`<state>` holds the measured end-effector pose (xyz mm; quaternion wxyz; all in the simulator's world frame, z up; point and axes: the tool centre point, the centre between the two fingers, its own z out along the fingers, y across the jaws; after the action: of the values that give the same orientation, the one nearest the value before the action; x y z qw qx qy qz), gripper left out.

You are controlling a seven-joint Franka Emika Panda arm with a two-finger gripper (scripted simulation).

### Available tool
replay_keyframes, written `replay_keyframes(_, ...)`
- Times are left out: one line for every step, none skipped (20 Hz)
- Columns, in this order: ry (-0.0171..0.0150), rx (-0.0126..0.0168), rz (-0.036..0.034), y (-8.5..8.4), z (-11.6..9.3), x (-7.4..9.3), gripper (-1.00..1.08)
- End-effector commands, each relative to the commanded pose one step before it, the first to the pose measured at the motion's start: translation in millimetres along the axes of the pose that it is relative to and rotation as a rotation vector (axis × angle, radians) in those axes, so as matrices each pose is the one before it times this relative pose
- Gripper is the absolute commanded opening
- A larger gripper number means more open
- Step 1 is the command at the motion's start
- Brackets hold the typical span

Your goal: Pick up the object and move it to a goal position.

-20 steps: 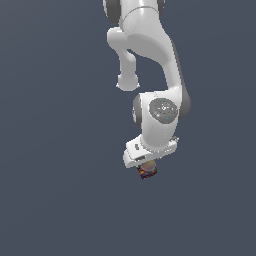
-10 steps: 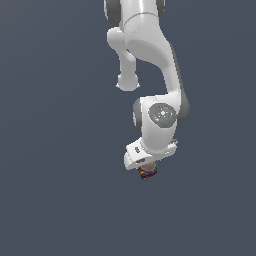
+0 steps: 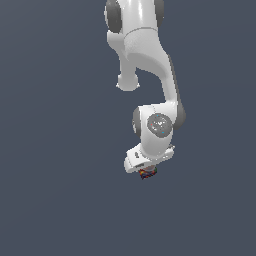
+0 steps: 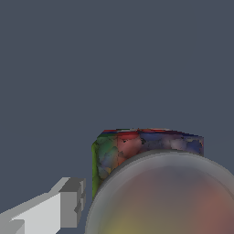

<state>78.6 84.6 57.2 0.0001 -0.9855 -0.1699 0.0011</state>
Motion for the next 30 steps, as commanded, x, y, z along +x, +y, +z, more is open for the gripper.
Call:
replay_keyframes(0.00204,-0.00051,-0.00005,0.25,-0.79,1.27,1.0)
replay_keyframes(0.0,0.0,0.0,0.0,0.0,0.0,-1.0)
replay_keyframes(0.0,0.0,0.0,0.0,0.0,0.0,-1.0)
replay_keyframes(0.0,0.0,0.0,0.0,0.0,0.0,-1.0)
replay_keyframes(0.0,0.0,0.0,0.0,0.0,0.0,-1.0)
replay_keyframes(0.0,0.0,0.0,0.0,0.0,0.0,-1.0)
replay_keyframes(0.0,0.0,0.0,0.0,0.0,0.0,-1.0)
replay_keyframes(0.0,0.0,0.0,0.0,0.0,0.0,-1.0)
replay_keyframes(0.0,0.0,0.0,0.0,0.0,0.0,-1.0)
replay_keyframes(0.0,0.0,0.0,0.0,0.0,0.0,-1.0)
replay_keyframes(0.0,0.0,0.0,0.0,0.0,0.0,-1.0)
replay_keyframes(-0.00192,0.00027,0.00024,0.14,0.66,-0.69,-1.0)
replay_keyframes(0.0,0.0,0.0,0.41,-0.05,-0.19,-1.0)
replay_keyframes(0.0,0.0,0.0,1.22,-0.15,-0.58,-1.0)
replay_keyframes(0.0,0.0,0.0,2.04,-0.24,-0.96,-1.0)
replay_keyframes(0.0,0.0,0.0,2.85,-0.34,-1.34,-1.0)
replay_keyframes(0.0,0.0,0.0,3.65,-0.44,-1.72,-1.0)
replay_keyframes(0.0,0.0,0.0,4.45,-0.53,-2.09,-1.0)
replay_keyframes(0.0,0.0,0.0,5.24,-0.63,-2.46,-1.0)
replay_keyframes(0.0,0.0,0.0,6.02,-0.72,-2.82,-1.0)
replay_keyframes(0.0,0.0,0.0,6.8,-0.81,-3.17,-1.0)
replay_keyframes(0.0,0.0,0.0,7.56,-0.9,-3.52,-1.0)
replay_keyframes(0.0,0.0,0.0,8.31,-0.99,-3.86,-1.0)
replay_keyframes(0.00065,-0.00008,0.00023,9.2,-1.53,-4.28,-1.0)
replay_keyframes(0.0,0.0,0.0,9.8,-1.17,-4.52,-1.0)
replay_keyframes(0.0,0.0,0.0,10.54,-1.26,-4.84,-1.0)
replay_keyframes(0.0,0.0,0.0,11.16,-1.34,-5.09,-1.0)
replay_keyframes(0.0,0.0,0.0,11.19,-1.34,-5.08,-1.0)
replay_keyframes(0.0,0.0,0.0,11.12,-1.33,-5.01,-1.0)
replay_keyframes(0.0,0.0,0.0,11.09,-1.33,-4.95,-1.0)
